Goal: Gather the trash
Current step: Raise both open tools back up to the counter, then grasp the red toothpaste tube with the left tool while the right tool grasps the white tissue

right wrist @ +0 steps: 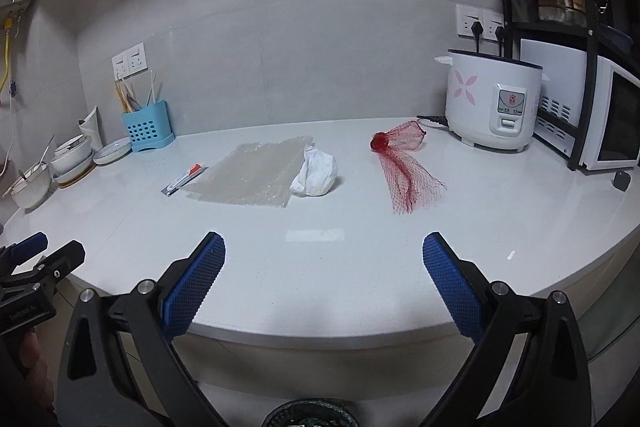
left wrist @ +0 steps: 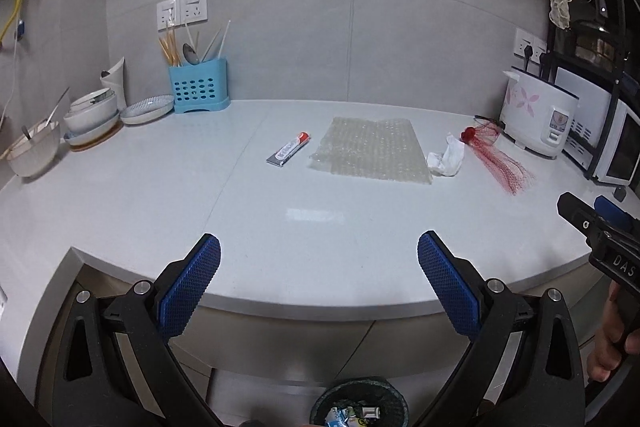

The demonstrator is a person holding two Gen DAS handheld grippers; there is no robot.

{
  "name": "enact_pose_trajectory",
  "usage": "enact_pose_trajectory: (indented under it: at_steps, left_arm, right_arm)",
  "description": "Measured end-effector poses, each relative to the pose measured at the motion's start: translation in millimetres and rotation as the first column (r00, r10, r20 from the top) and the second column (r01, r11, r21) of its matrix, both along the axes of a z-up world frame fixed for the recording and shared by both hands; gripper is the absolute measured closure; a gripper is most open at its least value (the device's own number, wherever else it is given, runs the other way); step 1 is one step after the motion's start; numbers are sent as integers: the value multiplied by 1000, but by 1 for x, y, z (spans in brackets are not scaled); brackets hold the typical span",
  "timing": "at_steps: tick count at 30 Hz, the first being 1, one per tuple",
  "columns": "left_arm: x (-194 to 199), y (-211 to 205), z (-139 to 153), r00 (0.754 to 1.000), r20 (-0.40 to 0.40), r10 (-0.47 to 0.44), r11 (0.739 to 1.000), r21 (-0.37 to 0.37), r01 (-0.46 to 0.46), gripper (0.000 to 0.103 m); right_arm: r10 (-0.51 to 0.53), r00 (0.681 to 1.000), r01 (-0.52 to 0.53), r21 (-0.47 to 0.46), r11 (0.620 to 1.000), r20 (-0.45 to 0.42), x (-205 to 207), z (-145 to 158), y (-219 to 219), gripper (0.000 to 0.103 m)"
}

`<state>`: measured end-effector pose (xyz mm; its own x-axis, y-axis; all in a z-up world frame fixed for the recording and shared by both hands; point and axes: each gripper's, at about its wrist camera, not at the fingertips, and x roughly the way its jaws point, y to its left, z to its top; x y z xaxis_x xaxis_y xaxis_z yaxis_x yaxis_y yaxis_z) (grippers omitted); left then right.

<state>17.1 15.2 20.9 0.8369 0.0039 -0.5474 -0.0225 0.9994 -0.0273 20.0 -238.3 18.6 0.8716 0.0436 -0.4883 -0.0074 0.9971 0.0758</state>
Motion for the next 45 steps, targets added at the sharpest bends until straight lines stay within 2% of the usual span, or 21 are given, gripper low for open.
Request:
enact_pose_trajectory:
  at_steps: [6,10,14,20,25,30,36,39,41,45]
  left_arm:
    - [42,5,0,1000,-20,16,1000,28,-15,6]
    - [83,15,-6,998,-62,26,999,22,-25,6]
    - [123,24,-14,995,-89,51,997,59,-46,6]
    - [178,37,-22,989,-130,73,995,75,-64,6]
    - [231,46,-30,979,-180,91,994,76,-79,6]
    - [275,49,-46,968,-223,111,991,105,-89,6]
    - [308,57,-70,956,-271,110,992,88,-89,6]
    - [321,60,-78,947,-300,111,993,77,-92,8]
    - [328,63,-81,944,-311,112,994,48,-102,8]
    - [342,62,-89,928,-356,110,994,50,-98,11]
  right_arm:
    - [16,998,-17,-13,1000,-64,43,-6,2,8]
    - [12,994,-16,-36,999,-110,78,-15,1,8]
    - [-11,990,5,-46,999,-144,111,-22,-6,8]
    - [-23,978,19,-20,1000,-206,156,-32,-15,8]
    - [23,950,-1,70,998,-312,200,-40,-17,8]
    - [9,931,9,48,999,-366,237,-54,-9,8]
    - [1,910,33,75,997,-414,267,-74,-13,8]
    - [5,906,41,99,994,-423,275,-79,-13,11]
    - [11,900,36,100,994,-436,280,-82,-9,18]
    - [4,898,37,84,996,-440,286,-86,-3,30]
